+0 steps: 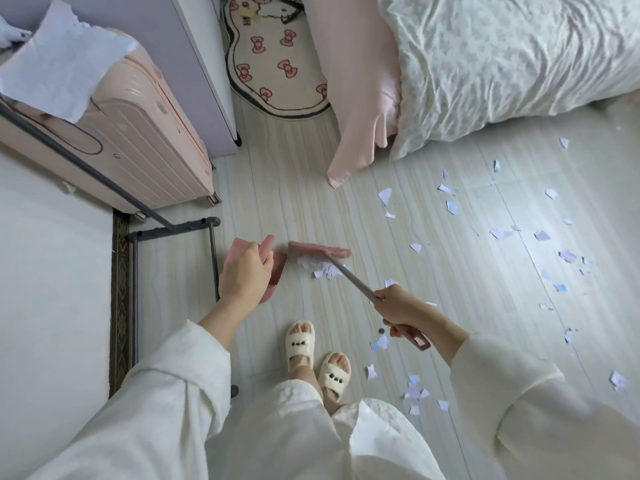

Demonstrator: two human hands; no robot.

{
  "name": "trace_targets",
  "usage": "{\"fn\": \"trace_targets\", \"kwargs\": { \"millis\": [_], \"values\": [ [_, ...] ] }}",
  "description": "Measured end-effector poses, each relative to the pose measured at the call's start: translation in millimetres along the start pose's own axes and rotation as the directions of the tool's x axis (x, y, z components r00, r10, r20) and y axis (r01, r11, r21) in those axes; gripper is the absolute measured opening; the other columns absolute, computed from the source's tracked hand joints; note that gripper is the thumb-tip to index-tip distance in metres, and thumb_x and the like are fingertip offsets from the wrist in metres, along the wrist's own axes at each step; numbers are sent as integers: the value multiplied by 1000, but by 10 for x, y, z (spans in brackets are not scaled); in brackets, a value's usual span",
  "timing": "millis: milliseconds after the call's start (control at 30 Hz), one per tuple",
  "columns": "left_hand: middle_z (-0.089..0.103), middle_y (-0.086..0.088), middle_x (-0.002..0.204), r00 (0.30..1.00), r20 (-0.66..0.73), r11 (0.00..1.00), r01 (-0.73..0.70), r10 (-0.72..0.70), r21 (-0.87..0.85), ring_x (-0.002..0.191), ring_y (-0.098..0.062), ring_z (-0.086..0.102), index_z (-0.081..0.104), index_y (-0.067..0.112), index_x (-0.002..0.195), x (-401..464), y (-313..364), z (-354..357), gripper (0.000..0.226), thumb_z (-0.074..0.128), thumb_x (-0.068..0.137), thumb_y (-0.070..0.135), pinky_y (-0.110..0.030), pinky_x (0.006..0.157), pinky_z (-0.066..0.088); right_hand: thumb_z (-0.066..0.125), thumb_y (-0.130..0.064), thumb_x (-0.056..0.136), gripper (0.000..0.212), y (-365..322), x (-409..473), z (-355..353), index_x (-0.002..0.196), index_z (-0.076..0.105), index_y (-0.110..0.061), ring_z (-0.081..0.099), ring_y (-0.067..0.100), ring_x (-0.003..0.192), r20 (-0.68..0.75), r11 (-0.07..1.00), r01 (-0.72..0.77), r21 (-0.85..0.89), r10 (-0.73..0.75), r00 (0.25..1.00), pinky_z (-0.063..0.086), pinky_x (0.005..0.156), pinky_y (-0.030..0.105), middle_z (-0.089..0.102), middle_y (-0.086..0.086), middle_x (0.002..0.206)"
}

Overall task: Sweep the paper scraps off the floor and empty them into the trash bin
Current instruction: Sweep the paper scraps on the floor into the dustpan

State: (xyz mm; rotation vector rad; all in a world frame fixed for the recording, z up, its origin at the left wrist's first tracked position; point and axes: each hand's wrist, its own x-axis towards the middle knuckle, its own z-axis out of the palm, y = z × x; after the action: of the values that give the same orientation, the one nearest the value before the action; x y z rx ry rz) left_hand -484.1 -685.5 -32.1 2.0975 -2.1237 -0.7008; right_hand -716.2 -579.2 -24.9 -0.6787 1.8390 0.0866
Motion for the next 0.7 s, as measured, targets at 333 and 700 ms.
{"fn": "trace_targets", "kwargs": {
  "millis": [333,700],
  "values": [
    [65,-18,88,1000,22,999,4,-5,34,79,-33,59,57,5,100,-155,-277,13,29,48,93,32,-30,60,36,35,-16,101,28,-432,23,215,75,42,-13,40,2,27,322,340,-248,907,-183,929,34,28,9,40,-2,49],
    [66,-21,86,973,136,973,-203,188,110,84,-38,62,55,5,94,-94,-48,169,34,45,94,37,-36,64,44,26,-13,101,27,289,-18,187,83,43,-5,41,4,27,279,-138,-291,947,-100,955,37,31,9,40,1,42]
  ]
}}
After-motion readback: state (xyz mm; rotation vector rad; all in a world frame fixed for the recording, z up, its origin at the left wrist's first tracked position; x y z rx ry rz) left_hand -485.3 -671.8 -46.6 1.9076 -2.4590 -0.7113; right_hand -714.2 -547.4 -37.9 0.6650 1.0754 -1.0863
